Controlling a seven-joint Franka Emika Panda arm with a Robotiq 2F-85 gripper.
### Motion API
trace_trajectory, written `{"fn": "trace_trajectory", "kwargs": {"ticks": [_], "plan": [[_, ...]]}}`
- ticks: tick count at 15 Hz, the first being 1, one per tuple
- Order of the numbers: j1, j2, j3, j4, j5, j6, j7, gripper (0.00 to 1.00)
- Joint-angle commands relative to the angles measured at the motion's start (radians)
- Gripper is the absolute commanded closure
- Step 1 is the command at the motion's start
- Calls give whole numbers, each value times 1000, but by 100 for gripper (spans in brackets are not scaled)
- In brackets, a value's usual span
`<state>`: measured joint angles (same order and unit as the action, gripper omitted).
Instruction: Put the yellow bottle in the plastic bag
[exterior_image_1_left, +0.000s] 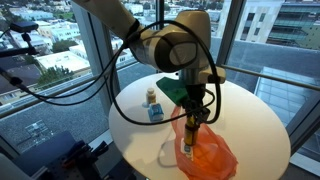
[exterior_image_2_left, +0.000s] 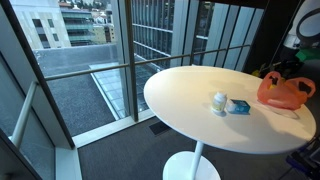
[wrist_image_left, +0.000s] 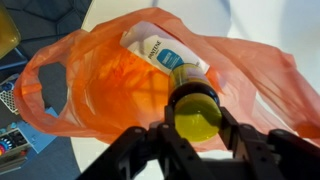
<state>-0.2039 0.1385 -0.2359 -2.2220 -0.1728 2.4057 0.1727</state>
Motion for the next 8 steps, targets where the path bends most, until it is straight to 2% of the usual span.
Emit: {"fn": "trace_trajectory", "kwargs": {"ticks": [1,2,3,4,5,8], "plan": [[-9,16,-3,-6,21,26,-21,80],[-10,15,-4,-6,24,25,-23,80],[-11,15,-4,-6,27,25,-25,57],[-11,13,-4,-6,28,25,-27,30],[-12,11,-4,-7,31,25,-30,28],[-15,8,-4,-12,31,23,-37,7]]}}
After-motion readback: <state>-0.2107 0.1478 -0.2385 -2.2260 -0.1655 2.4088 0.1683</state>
